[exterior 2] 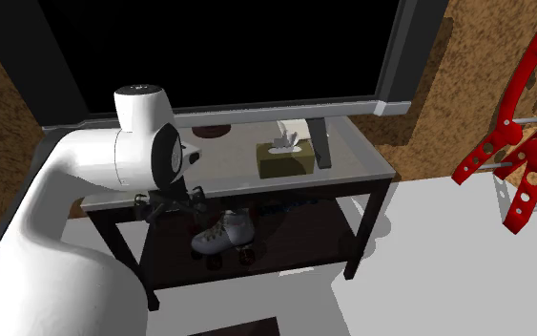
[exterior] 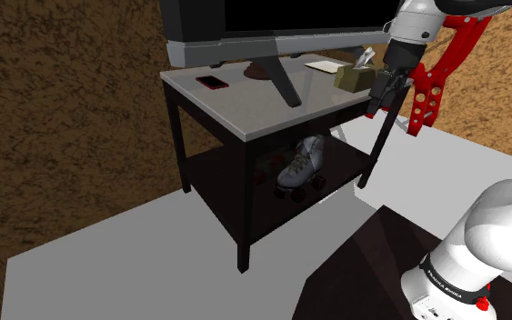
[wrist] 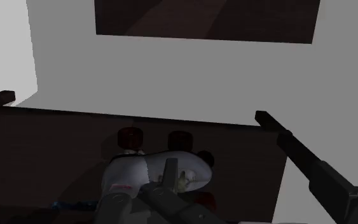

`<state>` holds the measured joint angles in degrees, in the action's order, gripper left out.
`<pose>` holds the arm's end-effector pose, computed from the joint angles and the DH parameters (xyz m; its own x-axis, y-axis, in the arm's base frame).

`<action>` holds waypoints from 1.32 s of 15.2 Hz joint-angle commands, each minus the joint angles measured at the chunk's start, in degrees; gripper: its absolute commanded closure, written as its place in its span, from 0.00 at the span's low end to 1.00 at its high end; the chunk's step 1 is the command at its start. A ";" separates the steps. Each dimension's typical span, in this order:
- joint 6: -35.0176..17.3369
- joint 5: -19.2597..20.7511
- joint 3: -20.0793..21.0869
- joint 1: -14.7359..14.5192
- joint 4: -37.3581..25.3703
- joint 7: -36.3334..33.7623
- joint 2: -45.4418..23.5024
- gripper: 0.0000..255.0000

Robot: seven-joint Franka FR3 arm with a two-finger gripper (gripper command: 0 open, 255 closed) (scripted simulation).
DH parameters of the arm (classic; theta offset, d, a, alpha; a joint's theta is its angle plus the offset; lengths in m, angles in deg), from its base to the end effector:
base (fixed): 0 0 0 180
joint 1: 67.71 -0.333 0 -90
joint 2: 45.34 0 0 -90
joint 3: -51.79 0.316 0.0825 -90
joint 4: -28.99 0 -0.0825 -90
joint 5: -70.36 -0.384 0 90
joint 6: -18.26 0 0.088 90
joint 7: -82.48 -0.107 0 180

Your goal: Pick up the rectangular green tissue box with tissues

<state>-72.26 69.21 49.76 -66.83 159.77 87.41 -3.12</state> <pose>0.3218 -0.0179 0.6105 0.9984 0.0434 0.0375 0.0449 -0.9982 -0.0408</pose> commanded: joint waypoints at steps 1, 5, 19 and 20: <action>0.00 0.00 0.00 0.00 0.00 0.00 0.00 0.00; -2.26 -0.79 -2.93 1.63 -6.13 -0.55 -6.76 0.00; -3.93 -9.17 -14.59 6.02 -31.95 -0.70 -30.13 0.00; -3.65 -10.20 -15.52 6.41 -34.10 -0.60 -31.90 0.00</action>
<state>-75.80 60.16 35.19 -60.75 127.87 86.67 -32.86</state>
